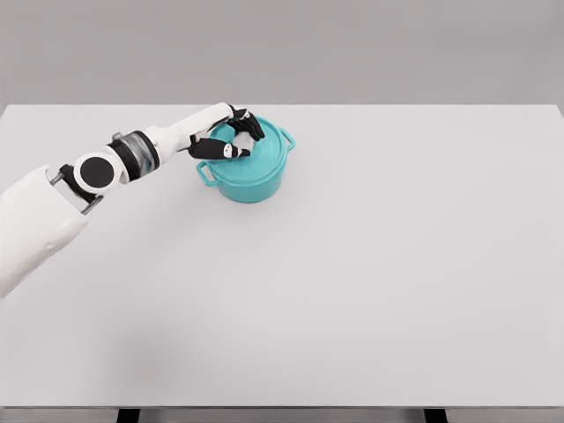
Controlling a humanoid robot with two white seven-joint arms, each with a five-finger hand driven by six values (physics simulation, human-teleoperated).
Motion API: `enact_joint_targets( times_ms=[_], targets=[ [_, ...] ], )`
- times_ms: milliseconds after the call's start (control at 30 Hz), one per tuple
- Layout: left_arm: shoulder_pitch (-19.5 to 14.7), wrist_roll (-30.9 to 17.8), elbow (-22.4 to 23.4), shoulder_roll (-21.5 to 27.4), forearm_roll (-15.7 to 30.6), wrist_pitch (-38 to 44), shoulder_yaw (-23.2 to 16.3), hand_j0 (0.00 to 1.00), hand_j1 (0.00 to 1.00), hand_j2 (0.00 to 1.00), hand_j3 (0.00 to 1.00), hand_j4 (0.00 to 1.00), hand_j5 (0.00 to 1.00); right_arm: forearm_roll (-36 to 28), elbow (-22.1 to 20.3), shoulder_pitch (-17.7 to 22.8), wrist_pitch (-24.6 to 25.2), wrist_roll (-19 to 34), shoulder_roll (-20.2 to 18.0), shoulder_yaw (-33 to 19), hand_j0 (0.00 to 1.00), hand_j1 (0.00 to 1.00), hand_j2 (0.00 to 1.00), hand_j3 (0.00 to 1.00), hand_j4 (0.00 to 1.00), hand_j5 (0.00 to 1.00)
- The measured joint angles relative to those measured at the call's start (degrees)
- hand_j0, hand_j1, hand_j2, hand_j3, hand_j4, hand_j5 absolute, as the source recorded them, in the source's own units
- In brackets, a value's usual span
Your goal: Cover the pot with left arm
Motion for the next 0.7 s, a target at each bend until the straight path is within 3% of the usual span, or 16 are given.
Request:
enact_joint_targets(
  times_ms=[700],
  targets=[
    [-1.4,-4.5,-0.1,0.0,0.0,2.9,0.2,0.52,0.52,0.52,0.52,0.52,0.52,0.0,0.0,0.0,0.0,0.0,0.0,0.0,1.00,1.00,1.00,1.00,1.00,1.00]
  ],
)
